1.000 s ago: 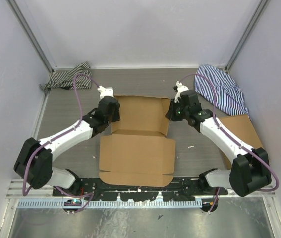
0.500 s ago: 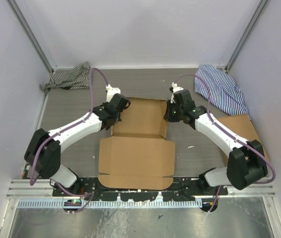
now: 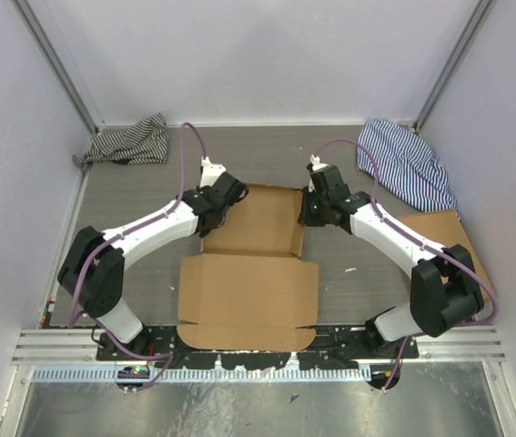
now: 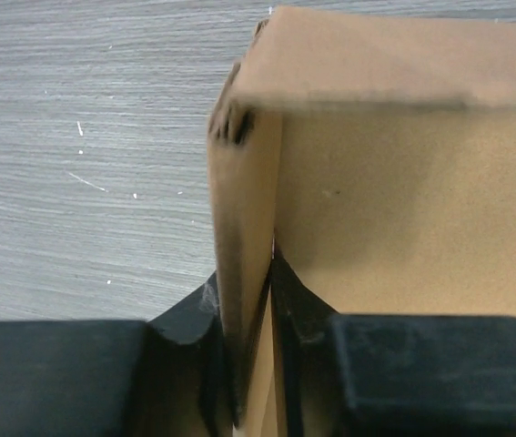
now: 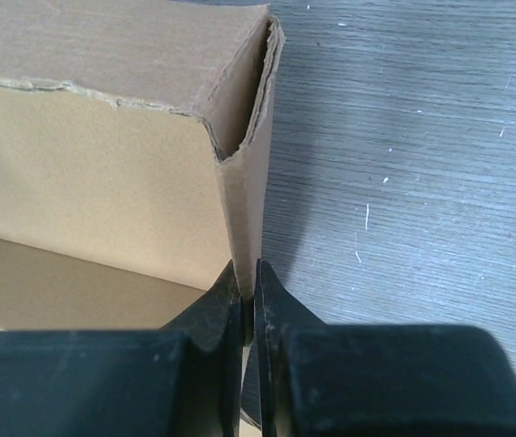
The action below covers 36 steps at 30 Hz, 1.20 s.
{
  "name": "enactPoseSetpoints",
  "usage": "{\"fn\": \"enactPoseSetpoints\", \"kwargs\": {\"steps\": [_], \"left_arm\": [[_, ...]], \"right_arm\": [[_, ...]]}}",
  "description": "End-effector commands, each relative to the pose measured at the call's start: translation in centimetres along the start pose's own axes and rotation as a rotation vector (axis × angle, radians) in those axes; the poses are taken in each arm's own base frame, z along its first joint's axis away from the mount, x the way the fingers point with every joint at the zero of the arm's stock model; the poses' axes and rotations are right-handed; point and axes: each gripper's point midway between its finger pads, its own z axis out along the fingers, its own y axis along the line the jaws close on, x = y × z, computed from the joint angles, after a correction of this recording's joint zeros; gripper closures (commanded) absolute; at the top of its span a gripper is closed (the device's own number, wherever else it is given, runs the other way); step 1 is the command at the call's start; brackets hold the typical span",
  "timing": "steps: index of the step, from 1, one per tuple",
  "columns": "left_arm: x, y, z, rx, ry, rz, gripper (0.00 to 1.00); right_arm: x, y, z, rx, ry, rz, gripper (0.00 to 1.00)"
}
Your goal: Fold the paper box
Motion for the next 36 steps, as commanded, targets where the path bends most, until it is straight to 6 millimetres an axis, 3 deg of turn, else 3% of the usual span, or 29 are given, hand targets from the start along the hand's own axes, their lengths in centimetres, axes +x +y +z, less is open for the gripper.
{"fn": "enactPoseSetpoints", "kwargs": {"steps": [1, 3, 5, 11, 19, 25, 28, 31, 36], "left_arm": [[0.2, 0.6, -0.1, -0.025, 0.013, -0.007, 0.72], [0.2, 0.3, -0.4, -0.001, 0.012, -0.022, 0.65], [0.1, 0.2, -0.7, 0.019, 0.003, -0.040, 0.62], [-0.7, 0.4, -1.5, 0.037, -0.022, -0.060, 0.60], [-1.2, 1.3, -2.3, 0.022, -0.038, -0.070, 0.61], [-2.6, 2.2, -4.0, 0.045, -0.086, -0.093, 0.62], [-3.2, 2.6, -5.1, 0.071, -0.116, -0.116, 0.63], [-3.7, 2.4, -6.1, 0.132, -0.140, -0.133, 0.63], [-3.7, 2.9, -7.6, 0.174, -0.136, -0.136, 0.63]], "right_arm": [[-2.0, 1.6, -0.4, -0.039, -0.040, 0.025, 0.89], [-2.2, 1.9, -0.5, -0.046, -0.045, 0.036, 0.77], [-2.5, 2.1, -0.6, -0.055, -0.053, 0.046, 0.72], [-2.7, 2.3, -0.4, -0.057, -0.053, 0.050, 0.67], [-2.5, 2.1, 2.1, -0.041, -0.006, 0.032, 0.60], [-2.9, 1.9, 4.3, -0.019, 0.017, 0.038, 0.56], [-3.5, 2.2, 4.7, -0.018, 0.009, 0.053, 0.43], [-4.0, 2.1, 4.9, -0.003, 0.012, 0.061, 0.37], [-4.2, 1.8, 5.6, 0.035, 0.061, 0.032, 0.39]]}}
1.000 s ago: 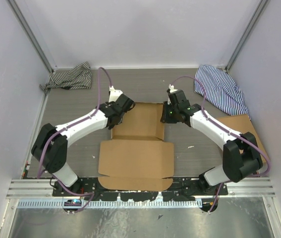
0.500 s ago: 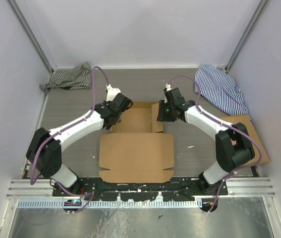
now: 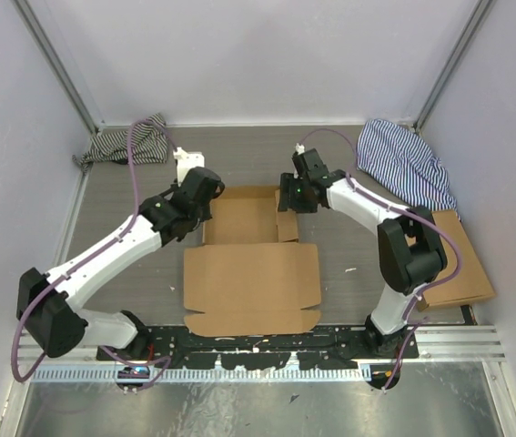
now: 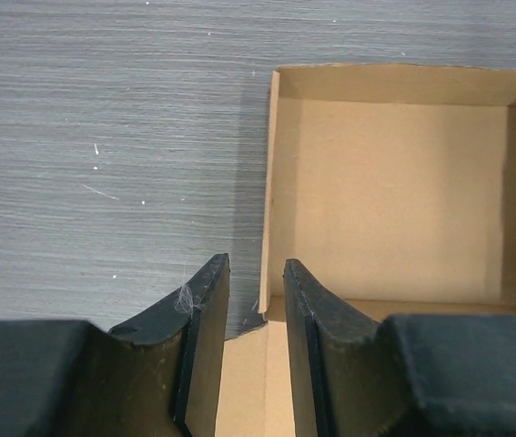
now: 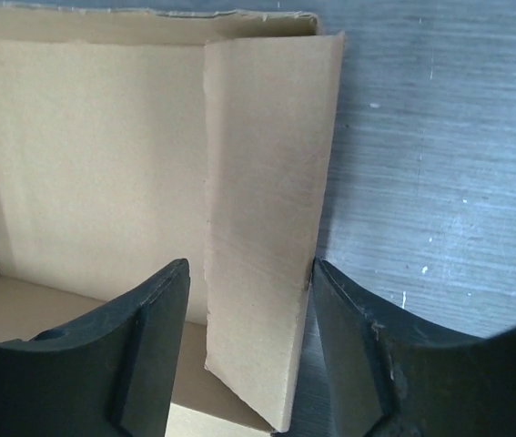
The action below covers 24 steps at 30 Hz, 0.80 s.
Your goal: Fold the paper box
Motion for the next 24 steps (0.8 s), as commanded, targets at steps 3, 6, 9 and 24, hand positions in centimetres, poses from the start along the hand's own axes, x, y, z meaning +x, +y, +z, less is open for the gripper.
{"fn": "enactPoseSetpoints", "kwargs": {"steps": [3, 6, 9, 24], "left_arm": [[0.3, 0.9, -2.0, 0.037, 0.030, 0.024, 0.63], [0.0, 1.9, -3.5, 0.038, 0.035, 0.034, 0.63], [0.4, 2.9, -3.8, 0.025, 0.012, 0.040, 0.63], [2.6, 4.5, -2.5, -0.031, 0.006, 0.089, 0.63]], "right_arm": [[-1.1, 0.2, 0.2, 0.033, 0.015, -0.030, 0.42], [0.2, -0.5, 0.8, 0.060, 0.048, -0.031, 0.47], [1.6, -1.1, 1.7, 0.088, 0.085, -0.041, 0.52], [3.4, -4.0, 3.3, 0.359, 0.085, -0.112, 0.90]]}}
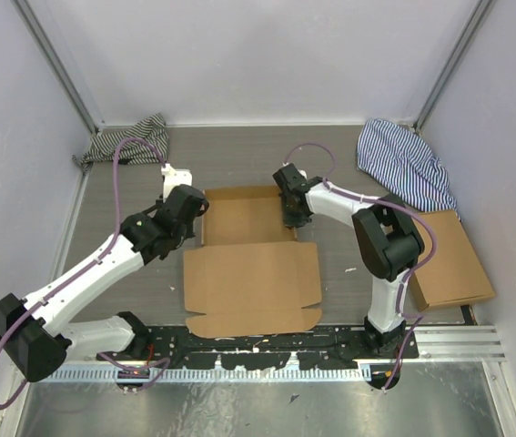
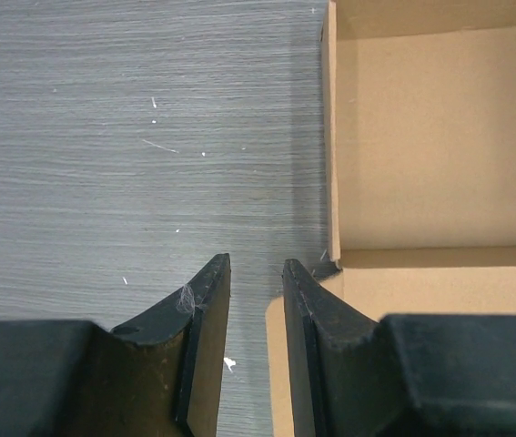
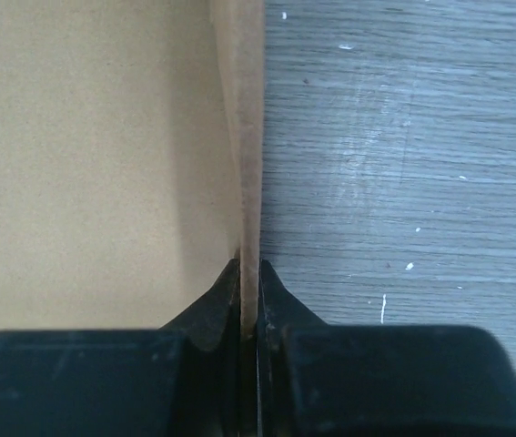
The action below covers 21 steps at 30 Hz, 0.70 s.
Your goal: Fold the paper box
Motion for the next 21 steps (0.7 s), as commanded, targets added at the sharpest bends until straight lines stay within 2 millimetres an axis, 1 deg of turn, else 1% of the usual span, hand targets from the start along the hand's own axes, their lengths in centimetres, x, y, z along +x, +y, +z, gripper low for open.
{"fn": "enactPoseSetpoints", "kwargs": {"steps": [1, 3, 6, 9, 10, 11, 14, 17, 21], "left_arm": [[-0.4, 0.1, 0.1, -0.009, -0.021, 0.000, 0.63], [-0.3, 0.0, 0.2, 0.000, -0.022, -0.005, 0.64], [-0.2, -0.1, 0.2, 0.006, -0.024, -0.004, 0.64], [-0.2, 0.0, 0.2, -0.002, -0.022, 0.001, 0.64], [-0.2, 0.1, 0.2, -0.004, -0.022, 0.000, 0.64], [-0.2, 0.1, 0.2, -0.006, -0.020, 0.002, 0.64], [-0.1, 0.3, 0.2, -0.015, -0.019, 0.004, 0.64], [-0.2, 0.3, 0.0, -0.009, -0.017, 0.002, 0.64], [-0.7, 0.6, -0.9, 0.000, -0.020, -0.001, 0.64]], "right_arm": [[-0.5, -1.9, -0.3, 0.150, -0.044, -0.001, 0.93], [-0.4, -2.6, -0.2, 0.197, -0.052, -0.004, 0.99], [-0.1, -3.1, 0.1, 0.241, -0.050, -0.018, 0.99], [0.1, -3.1, 0.4, 0.248, -0.045, -0.022, 0.99], [0.1, -3.0, 0.4, 0.240, -0.046, -0.018, 0.93], [0.0, -2.8, 0.3, 0.229, -0.051, -0.013, 0.83], [-0.8, -1.8, -0.3, 0.174, -0.080, 0.008, 0.65], [-2.1, -1.1, -1.3, 0.144, -0.115, 0.022, 0.58], [-4.3, -0.3, -2.6, 0.110, -0.166, 0.042, 0.56]]}}
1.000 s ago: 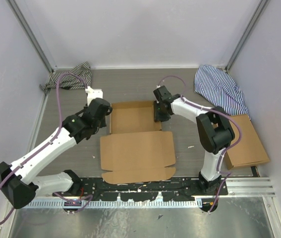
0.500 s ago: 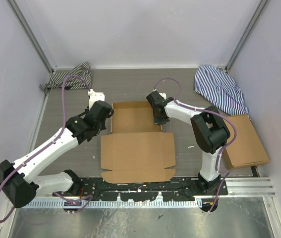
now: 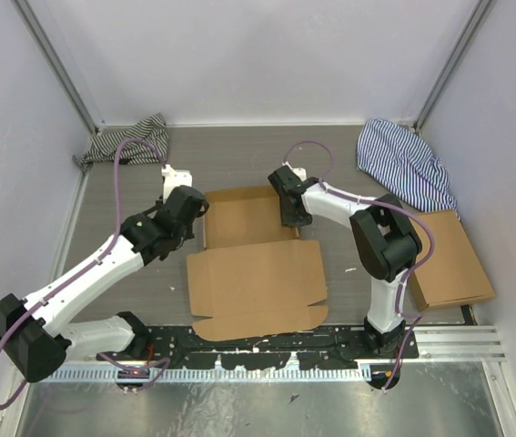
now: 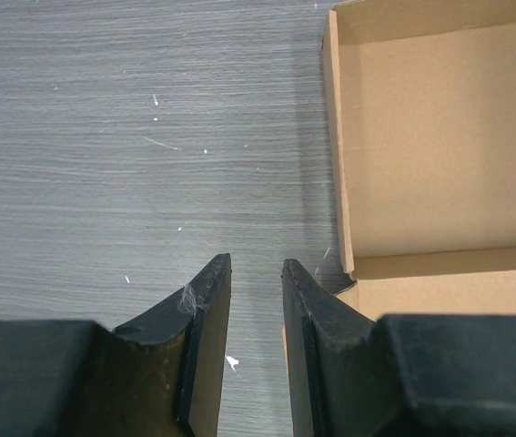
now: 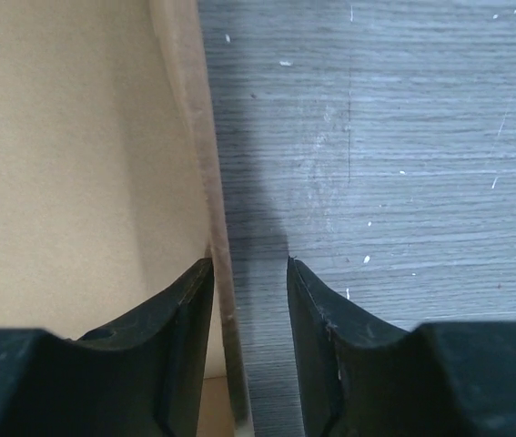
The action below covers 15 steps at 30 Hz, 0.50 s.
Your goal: Fold the paper box
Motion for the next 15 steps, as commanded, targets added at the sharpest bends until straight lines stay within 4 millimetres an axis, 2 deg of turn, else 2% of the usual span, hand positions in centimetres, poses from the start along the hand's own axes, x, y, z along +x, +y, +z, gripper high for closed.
{"fn": "enactPoseSetpoints", "kwargs": {"steps": [1, 5, 8, 15], "left_arm": [[-1.1, 0.7, -1.3, 0.005, -0.023, -0.008, 0.64], [-1.7, 1.3, -2.4, 0.011, -0.041, -0.015, 0.63], [-1.8, 2.0, -3.1, 0.009, -0.054, -0.018, 0.63], [-1.7, 4.0, -4.4, -0.035, -0.055, 0.024, 0.62]], "right_arm": [[-4.4, 1.0, -2.3, -0.056, -0.107, 0.063, 0.56], [-6.4, 1.4, -2.7, -0.080, -0.145, 0.079, 0.56], [-7.2, 1.8, -2.7, -0.102, -0.147, 0.073, 0.57], [-6.7, 2.0, -0.7, -0.108, -0.091, 0.039, 0.61]]}}
